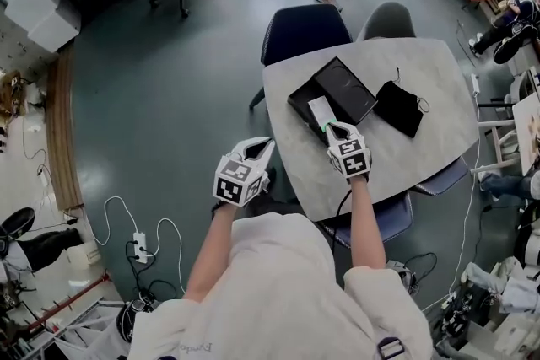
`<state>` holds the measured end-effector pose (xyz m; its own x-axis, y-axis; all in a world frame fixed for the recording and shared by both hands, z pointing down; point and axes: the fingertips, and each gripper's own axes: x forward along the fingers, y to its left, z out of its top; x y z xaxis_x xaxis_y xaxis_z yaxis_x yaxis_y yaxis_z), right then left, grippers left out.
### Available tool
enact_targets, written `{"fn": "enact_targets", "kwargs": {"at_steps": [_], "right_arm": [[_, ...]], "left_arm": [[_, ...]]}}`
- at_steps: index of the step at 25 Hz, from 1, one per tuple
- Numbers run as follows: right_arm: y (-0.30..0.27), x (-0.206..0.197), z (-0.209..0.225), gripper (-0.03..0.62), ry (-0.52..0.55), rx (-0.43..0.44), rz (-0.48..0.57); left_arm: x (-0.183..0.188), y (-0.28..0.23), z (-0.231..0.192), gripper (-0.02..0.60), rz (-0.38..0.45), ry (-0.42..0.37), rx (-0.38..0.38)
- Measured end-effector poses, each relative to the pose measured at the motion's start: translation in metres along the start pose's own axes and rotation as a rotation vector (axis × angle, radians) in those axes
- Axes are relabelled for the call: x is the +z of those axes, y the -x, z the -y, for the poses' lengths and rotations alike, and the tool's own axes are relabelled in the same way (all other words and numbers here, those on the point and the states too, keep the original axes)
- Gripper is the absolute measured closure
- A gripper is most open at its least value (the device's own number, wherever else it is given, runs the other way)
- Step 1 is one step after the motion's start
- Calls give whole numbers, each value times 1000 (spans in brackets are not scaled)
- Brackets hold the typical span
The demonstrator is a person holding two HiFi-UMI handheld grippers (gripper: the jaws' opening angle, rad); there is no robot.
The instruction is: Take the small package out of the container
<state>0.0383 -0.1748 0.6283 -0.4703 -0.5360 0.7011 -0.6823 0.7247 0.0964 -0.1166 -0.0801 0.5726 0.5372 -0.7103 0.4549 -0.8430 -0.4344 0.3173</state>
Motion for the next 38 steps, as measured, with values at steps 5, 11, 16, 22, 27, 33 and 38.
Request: {"fn": "enact_targets", "kwargs": {"at_steps": [5,11,16,22,27,33,38], "right_arm": [[-47,-19,29,583,-26,23,-130],[-87,-38,38,503,-79,66,-215],[-113,-59,42,410,-109,65,-261],[-127,-77,42,272,-175,2,-322],[-143,-89,49,247,-159,-61,-362],[-157,-102,49,255,-192,-80,-391],[-159,-101,44,256,-201,-55,-382]], "left_arm": [[15,-31,-4,529,-52,-54,-47],[24,-62,-9,529,-120,-108,-98],[32,-88,-17,529,-153,-138,-119],[31,-115,-14,529,-195,-165,-158],[23,-125,-16,529,-237,-173,-176],[16,-129,-26,529,-238,-153,-165],[17,-133,-35,529,-232,-135,-161]]}}
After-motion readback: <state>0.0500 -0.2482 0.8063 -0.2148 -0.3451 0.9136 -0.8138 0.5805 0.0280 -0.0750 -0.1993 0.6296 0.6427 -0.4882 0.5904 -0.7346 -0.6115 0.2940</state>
